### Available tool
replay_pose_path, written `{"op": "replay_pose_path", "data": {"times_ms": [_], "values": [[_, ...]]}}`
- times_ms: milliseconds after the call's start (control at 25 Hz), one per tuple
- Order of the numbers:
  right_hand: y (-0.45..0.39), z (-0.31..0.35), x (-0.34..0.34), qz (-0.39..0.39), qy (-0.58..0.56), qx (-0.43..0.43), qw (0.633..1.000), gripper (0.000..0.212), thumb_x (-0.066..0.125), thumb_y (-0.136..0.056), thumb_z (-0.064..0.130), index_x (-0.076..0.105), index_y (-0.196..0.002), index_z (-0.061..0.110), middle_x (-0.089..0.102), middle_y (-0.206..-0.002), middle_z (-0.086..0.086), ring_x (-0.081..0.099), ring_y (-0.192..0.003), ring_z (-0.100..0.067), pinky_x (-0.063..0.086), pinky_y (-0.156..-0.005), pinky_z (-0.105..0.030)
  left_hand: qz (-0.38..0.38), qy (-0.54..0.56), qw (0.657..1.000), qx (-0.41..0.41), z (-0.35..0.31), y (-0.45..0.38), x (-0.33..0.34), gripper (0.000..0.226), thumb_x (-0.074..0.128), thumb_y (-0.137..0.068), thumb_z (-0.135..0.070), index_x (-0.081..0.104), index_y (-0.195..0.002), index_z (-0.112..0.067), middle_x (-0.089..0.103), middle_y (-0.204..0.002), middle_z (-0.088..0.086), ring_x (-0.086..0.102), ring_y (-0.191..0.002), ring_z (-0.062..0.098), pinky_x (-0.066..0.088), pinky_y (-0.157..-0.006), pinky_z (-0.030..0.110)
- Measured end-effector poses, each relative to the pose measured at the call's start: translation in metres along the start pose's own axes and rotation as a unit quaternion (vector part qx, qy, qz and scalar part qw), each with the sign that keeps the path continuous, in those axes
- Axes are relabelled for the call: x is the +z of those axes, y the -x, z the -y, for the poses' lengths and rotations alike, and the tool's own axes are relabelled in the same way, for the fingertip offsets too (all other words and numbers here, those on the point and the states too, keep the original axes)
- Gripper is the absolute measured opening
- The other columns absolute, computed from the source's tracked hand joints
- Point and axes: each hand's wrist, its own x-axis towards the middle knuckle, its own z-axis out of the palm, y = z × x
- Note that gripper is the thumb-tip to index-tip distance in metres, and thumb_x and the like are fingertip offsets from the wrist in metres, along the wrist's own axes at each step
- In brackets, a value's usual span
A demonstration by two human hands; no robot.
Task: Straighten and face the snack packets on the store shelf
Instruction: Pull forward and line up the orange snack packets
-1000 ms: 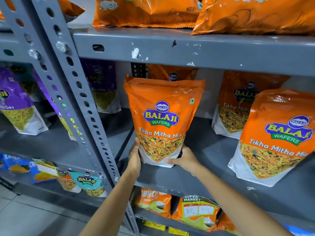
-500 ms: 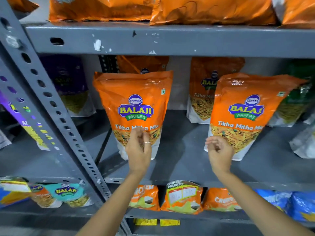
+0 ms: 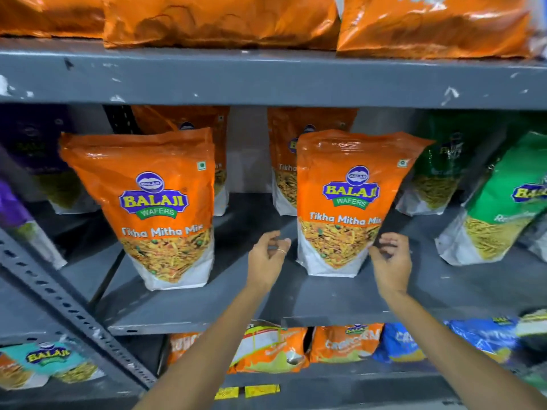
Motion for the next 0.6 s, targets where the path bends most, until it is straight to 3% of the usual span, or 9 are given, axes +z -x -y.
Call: {"op": "replay_pose_path", "data": {"times_ms": [120, 240, 400, 480, 600], "values": [[-0.012, -0.008, -0.009, 0.127, -0.038, 0.040, 0.990, 0.034, 0.057, -0.080, -0.005, 0.045, -0.105, 0.014, 0.054, -0.095, 0.003, 0.054, -0.082, 0.000, 0.046, -0.067, -0.014, 0.069, 0.018, 0.997, -0.038, -0.004, -0.003, 0.021, 0.041, 0.056, -0.089, -0.024, 0.050, -0.127, -0.009, 0.059, -0.113, 0.005, 0.055, -0.102, 0.016, 0.045, -0.089, 0.028], [-0.019, -0.011, -0.011, 0.259, -0.093, 0.099, 0.956, 0.037, 0.053, -0.082, -0.007, 0.044, -0.113, 0.012, 0.057, -0.105, 0.002, 0.055, -0.096, -0.008, 0.049, -0.071, -0.013, 0.158, 0.075, 0.982, -0.068, -0.006, -0.001, 0.036, 0.038, 0.053, -0.092, -0.016, 0.047, -0.128, -0.010, 0.057, -0.121, 0.003, 0.055, -0.114, 0.021, 0.045, -0.096, 0.031], [-0.026, -0.016, -0.008, 0.328, -0.060, 0.125, 0.934, 0.045, 0.062, -0.077, -0.002, 0.047, -0.114, 0.018, 0.059, -0.112, -0.002, 0.055, -0.103, -0.015, 0.046, -0.078, -0.021, 0.127, 0.073, 0.986, -0.082, 0.000, 0.000, 0.044, 0.034, 0.056, -0.089, -0.011, 0.050, -0.123, -0.008, 0.059, -0.127, 0.013, 0.057, -0.113, 0.026, 0.047, -0.100, 0.042], [-0.028, -0.019, -0.005, 0.339, -0.045, 0.131, 0.930, 0.050, 0.069, -0.073, 0.003, 0.048, -0.115, 0.019, 0.060, -0.118, -0.005, 0.055, -0.110, -0.021, 0.047, -0.091, -0.033, 0.105, 0.081, 0.988, -0.081, 0.003, 0.000, 0.041, 0.033, 0.056, -0.089, -0.012, 0.050, -0.122, -0.011, 0.058, -0.128, 0.012, 0.057, -0.114, 0.026, 0.047, -0.101, 0.045], [-0.026, -0.021, 0.002, 0.362, -0.024, 0.130, 0.923, 0.054, 0.077, -0.067, 0.012, 0.051, -0.113, 0.024, 0.061, -0.122, -0.007, 0.055, -0.115, -0.024, 0.045, -0.100, -0.046, 0.093, 0.103, 0.988, -0.073, 0.005, 0.003, 0.032, 0.029, 0.054, -0.090, -0.009, 0.050, -0.116, -0.018, 0.060, -0.120, 0.006, 0.058, -0.108, 0.021, 0.050, -0.095, 0.035]]}}
